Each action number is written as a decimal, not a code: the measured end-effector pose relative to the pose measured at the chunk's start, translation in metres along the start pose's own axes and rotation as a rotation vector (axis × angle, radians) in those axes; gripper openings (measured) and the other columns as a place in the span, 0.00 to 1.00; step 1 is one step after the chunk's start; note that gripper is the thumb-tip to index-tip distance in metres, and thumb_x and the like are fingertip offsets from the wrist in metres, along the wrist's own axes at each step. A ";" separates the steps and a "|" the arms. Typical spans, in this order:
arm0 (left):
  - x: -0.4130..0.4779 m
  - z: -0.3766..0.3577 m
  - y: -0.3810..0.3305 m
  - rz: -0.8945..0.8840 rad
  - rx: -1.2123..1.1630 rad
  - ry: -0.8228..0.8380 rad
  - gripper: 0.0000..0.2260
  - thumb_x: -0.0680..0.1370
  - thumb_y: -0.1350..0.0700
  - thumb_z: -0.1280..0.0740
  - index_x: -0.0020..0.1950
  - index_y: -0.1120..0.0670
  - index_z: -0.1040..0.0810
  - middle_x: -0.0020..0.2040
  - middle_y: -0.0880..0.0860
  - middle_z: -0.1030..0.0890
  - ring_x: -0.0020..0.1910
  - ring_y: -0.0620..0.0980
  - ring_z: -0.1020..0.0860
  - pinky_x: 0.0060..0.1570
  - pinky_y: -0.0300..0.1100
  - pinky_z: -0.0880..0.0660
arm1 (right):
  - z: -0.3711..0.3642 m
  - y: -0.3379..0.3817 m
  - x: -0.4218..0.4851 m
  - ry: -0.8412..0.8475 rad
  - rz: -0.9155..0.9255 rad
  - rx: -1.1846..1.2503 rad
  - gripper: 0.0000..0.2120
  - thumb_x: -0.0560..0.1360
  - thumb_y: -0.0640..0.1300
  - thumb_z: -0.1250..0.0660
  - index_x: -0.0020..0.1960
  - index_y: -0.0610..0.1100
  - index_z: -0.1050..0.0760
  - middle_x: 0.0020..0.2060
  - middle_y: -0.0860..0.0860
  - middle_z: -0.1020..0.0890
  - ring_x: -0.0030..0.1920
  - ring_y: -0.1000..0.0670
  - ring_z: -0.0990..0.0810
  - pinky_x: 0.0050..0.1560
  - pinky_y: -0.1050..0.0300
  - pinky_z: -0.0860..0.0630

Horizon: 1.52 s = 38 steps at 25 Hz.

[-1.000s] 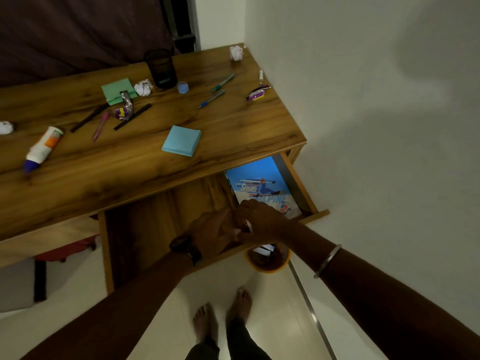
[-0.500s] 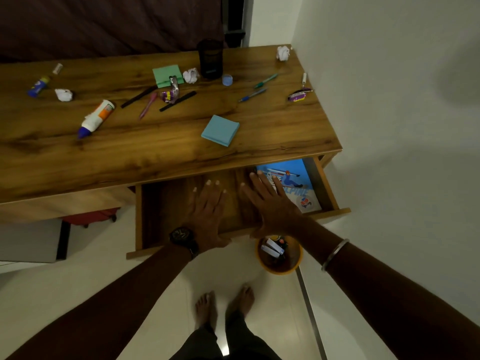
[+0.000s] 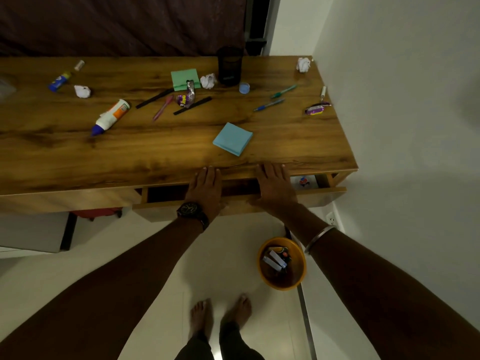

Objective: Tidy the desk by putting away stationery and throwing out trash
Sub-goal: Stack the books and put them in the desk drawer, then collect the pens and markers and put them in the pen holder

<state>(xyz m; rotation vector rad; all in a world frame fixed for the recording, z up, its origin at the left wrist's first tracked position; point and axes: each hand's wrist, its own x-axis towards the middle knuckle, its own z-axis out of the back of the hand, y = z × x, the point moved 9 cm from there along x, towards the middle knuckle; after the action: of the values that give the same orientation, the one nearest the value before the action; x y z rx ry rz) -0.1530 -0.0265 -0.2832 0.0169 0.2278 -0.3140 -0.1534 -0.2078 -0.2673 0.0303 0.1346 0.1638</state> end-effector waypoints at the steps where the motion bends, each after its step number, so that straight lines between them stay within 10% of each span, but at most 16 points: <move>1: 0.004 0.005 -0.001 0.000 -0.002 -0.007 0.45 0.75 0.39 0.29 0.82 0.59 0.47 0.81 0.60 0.44 0.80 0.61 0.44 0.78 0.58 0.45 | 0.004 -0.001 0.006 -0.028 -0.013 0.013 0.51 0.65 0.69 0.26 0.78 0.43 0.38 0.74 0.40 0.33 0.76 0.35 0.35 0.79 0.35 0.43; 9: 0.029 0.038 -0.001 0.046 0.008 -0.048 0.19 0.81 0.56 0.38 0.72 0.53 0.33 0.75 0.56 0.31 0.76 0.59 0.35 0.65 0.57 0.28 | 0.017 0.002 0.040 -0.060 -0.092 0.009 0.36 0.67 0.62 0.23 0.68 0.48 0.28 0.65 0.41 0.26 0.65 0.38 0.26 0.61 0.41 0.27; 19: 0.028 0.050 0.008 0.105 -0.133 0.036 0.24 0.81 0.40 0.43 0.74 0.50 0.33 0.76 0.57 0.32 0.74 0.60 0.33 0.67 0.58 0.31 | 0.034 -0.010 0.052 -0.050 -0.067 0.082 0.30 0.73 0.70 0.38 0.64 0.49 0.22 0.60 0.44 0.20 0.62 0.39 0.23 0.60 0.43 0.27; 24: 0.057 0.082 0.040 0.144 -0.236 -0.004 0.19 0.83 0.45 0.45 0.70 0.51 0.29 0.71 0.55 0.27 0.67 0.59 0.26 0.61 0.55 0.25 | 0.070 -0.016 0.090 -0.145 -0.079 0.211 0.14 0.81 0.51 0.39 0.55 0.43 0.20 0.51 0.42 0.17 0.53 0.39 0.20 0.53 0.46 0.24; 38: 0.281 0.116 0.017 -0.176 -0.385 -0.236 0.11 0.76 0.57 0.34 0.43 0.62 0.16 0.42 0.64 0.15 0.40 0.65 0.16 0.45 0.59 0.18 | 0.085 -0.103 0.251 0.009 -0.210 0.048 0.21 0.79 0.49 0.34 0.72 0.51 0.26 0.73 0.42 0.29 0.72 0.36 0.31 0.68 0.39 0.31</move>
<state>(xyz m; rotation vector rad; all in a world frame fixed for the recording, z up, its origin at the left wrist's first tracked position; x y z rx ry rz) 0.1376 -0.1015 -0.2335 -0.4201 0.0521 -0.4400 0.1195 -0.2695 -0.2198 0.0632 0.1496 -0.0492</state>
